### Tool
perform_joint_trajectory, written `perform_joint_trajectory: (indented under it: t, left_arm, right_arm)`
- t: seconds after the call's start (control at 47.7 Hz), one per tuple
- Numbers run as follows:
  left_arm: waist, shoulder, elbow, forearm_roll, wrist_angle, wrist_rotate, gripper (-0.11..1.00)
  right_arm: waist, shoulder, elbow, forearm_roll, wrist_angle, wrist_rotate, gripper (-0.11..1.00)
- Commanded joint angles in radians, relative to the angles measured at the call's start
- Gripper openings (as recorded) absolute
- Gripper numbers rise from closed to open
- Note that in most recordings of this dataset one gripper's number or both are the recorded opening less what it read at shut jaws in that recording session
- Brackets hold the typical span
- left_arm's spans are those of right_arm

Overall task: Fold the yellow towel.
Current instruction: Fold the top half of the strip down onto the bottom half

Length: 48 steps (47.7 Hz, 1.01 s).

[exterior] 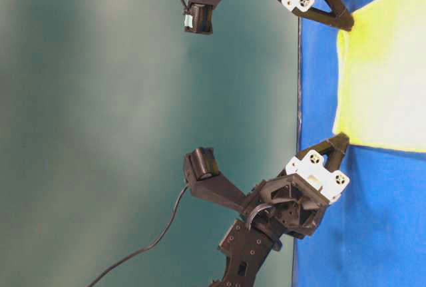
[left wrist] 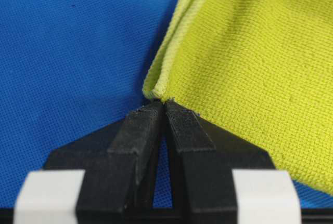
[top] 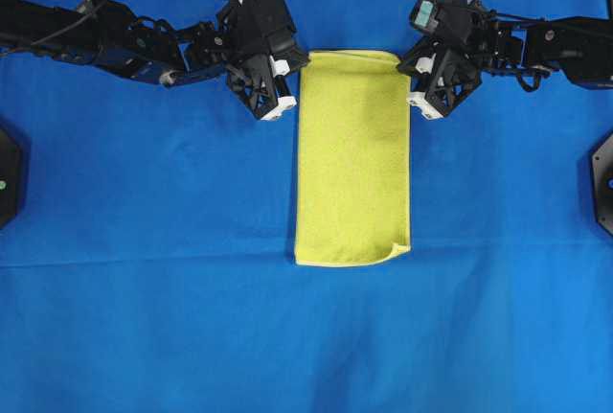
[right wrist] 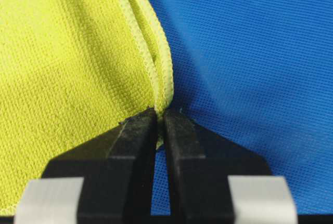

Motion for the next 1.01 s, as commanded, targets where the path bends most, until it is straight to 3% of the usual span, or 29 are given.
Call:
perform_joint_trajectory:
  t: [0.0, 0.314, 0.608, 0.775, 0.985]
  left_arm:
    - [-0.005, -0.026, -0.018, 0.000, -0.009, 0.002, 0.02]
    - [-0.005, -0.126, -0.005, 0.002, 0.023, 0.023, 0.02]
    - [-0.012, -0.133, -0.002, 0.002, 0.057, 0.035, 0.02]
    - [-0.051, -0.175, 0.011, 0.002, 0.087, 0.037, 0.02]
    - [-0.155, -0.261, 0.058, 0.002, 0.112, 0.037, 0.02]
  right_arm:
    - [-0.003, -0.026, -0.014, 0.006, -0.014, 0.000, 0.05]
    - [-0.005, -0.138, -0.002, 0.014, 0.002, 0.002, 0.05]
    - [0.009, -0.146, 0.003, 0.025, 0.012, 0.005, 0.05]
    - [0.061, -0.190, 0.021, 0.044, 0.069, 0.005, 0.05]
    - [0.199, -0.304, 0.052, 0.091, 0.179, 0.008, 0.05]
